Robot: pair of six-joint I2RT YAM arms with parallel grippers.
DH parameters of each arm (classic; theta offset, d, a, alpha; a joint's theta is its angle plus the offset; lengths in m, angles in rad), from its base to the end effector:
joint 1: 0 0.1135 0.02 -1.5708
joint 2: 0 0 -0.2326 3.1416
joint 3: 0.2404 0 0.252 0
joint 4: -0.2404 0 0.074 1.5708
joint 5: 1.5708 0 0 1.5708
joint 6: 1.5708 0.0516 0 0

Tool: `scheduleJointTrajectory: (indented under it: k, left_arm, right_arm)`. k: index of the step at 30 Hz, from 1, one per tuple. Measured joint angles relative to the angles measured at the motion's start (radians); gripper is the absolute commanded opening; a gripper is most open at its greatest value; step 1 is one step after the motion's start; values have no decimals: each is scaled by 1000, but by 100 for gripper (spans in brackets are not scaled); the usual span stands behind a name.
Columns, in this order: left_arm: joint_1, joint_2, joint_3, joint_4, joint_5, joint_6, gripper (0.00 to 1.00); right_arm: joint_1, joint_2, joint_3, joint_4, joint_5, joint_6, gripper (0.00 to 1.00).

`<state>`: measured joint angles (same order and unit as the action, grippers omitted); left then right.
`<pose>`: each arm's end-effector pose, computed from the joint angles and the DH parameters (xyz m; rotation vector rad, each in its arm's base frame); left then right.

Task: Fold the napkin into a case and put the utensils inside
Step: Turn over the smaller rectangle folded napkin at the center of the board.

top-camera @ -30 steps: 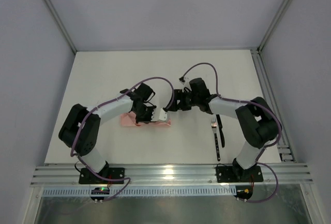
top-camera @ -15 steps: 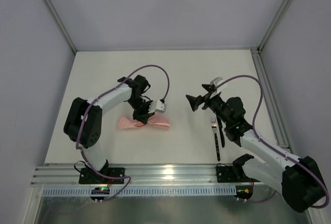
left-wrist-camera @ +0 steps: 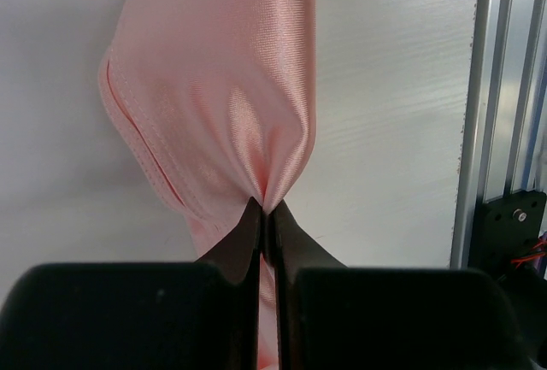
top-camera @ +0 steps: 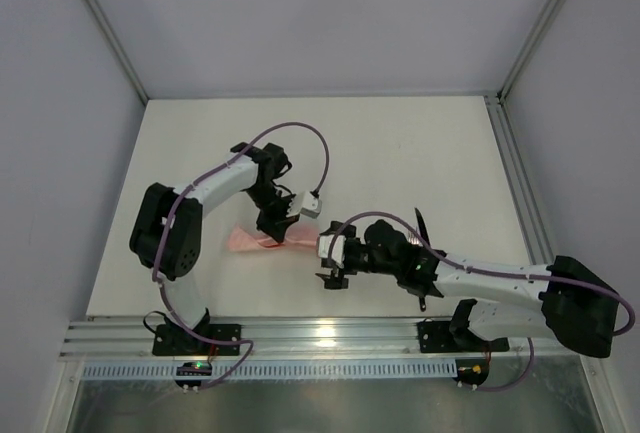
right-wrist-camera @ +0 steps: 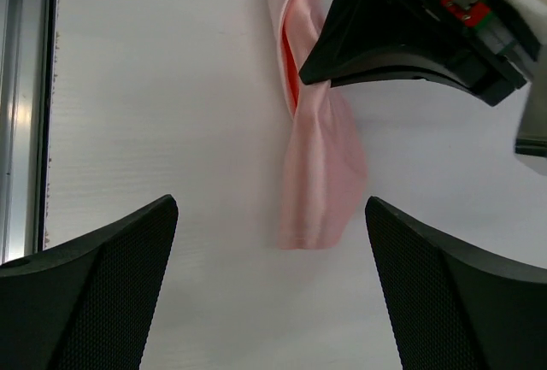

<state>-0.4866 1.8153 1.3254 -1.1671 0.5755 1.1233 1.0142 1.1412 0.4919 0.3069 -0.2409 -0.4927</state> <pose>0.2612 -0.1700 0.1601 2.0777 2.0497 -0.8597 0.1329 0.2368 0.1831 -1.4472 1.3009 0.5792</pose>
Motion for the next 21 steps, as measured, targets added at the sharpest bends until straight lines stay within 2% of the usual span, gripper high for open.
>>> scheduleJointTrajectory:
  k: [5, 15, 18, 19, 21]
  left_arm:
    - [0, 0, 0, -29, 16, 14, 0]
    - [0, 6, 0, -76, 32, 45, 0]
    - [0, 7, 0, -92, 34, 61, 0]
    - [0, 7, 0, -97, 36, 65, 0]
    - [0, 9, 0, -109, 39, 73, 0]
  right_arm:
    - [62, 114, 11, 24, 86, -83, 95]
    - [66, 411, 90, 180, 202, -122, 95]
    - [64, 449, 110, 210, 206, -98, 90]
    - [63, 454, 112, 213, 205, -90, 81]
    - [62, 458, 115, 217, 204, -76, 70]
